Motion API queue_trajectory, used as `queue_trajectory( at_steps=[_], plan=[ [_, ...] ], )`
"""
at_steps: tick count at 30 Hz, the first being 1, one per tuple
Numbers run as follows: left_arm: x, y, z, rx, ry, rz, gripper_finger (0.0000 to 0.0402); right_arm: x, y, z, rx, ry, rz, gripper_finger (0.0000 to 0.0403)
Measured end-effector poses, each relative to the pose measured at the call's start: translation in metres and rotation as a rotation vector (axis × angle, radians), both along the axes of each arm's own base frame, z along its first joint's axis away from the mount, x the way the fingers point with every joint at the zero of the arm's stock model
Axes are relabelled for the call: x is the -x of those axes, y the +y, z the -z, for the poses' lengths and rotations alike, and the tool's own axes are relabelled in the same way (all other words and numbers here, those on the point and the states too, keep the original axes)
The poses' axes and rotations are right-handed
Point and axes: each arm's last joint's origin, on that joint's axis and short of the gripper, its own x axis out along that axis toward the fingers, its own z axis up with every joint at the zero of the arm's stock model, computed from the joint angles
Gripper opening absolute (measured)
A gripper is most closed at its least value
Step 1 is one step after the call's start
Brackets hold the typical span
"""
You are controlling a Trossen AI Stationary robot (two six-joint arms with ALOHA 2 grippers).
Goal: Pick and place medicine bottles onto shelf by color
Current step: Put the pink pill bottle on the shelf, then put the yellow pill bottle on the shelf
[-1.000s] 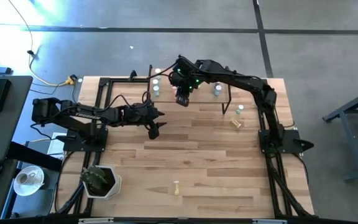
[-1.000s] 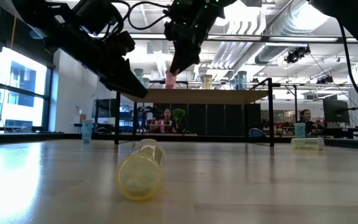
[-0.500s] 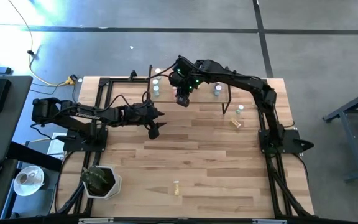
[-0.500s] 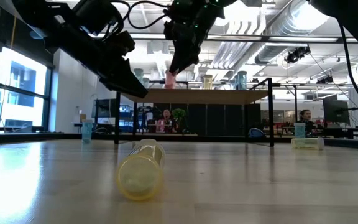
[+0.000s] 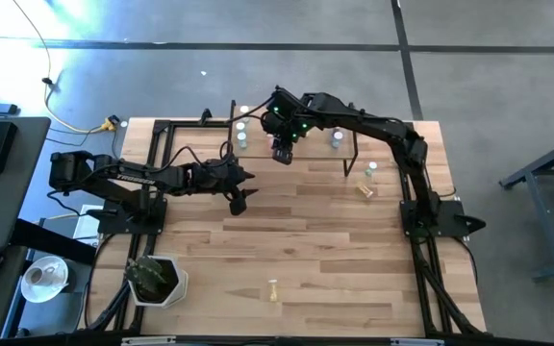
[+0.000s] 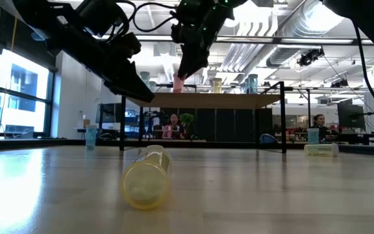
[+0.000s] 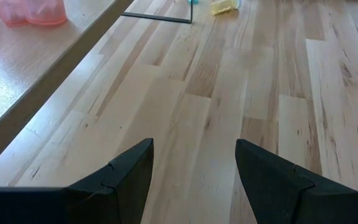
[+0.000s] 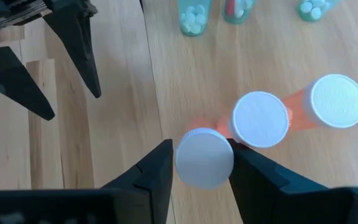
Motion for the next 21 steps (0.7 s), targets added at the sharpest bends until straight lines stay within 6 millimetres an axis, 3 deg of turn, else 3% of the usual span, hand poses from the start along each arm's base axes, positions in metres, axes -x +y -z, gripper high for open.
queue_trajectory(
  at_steps=[16,21],
  plan=[
    [0.0,0.0,0.0,0.0,0.0,0.0,0.0218,-0.001,0.0,-0.001,0.0,-0.011,-0.002,0.0142],
    [0.0,0.0,0.0,0.0,0.0,0.0,0.0218,0.003,0.001,-0.011,0.002,-0.006,0.0,0.0142]
  ],
)
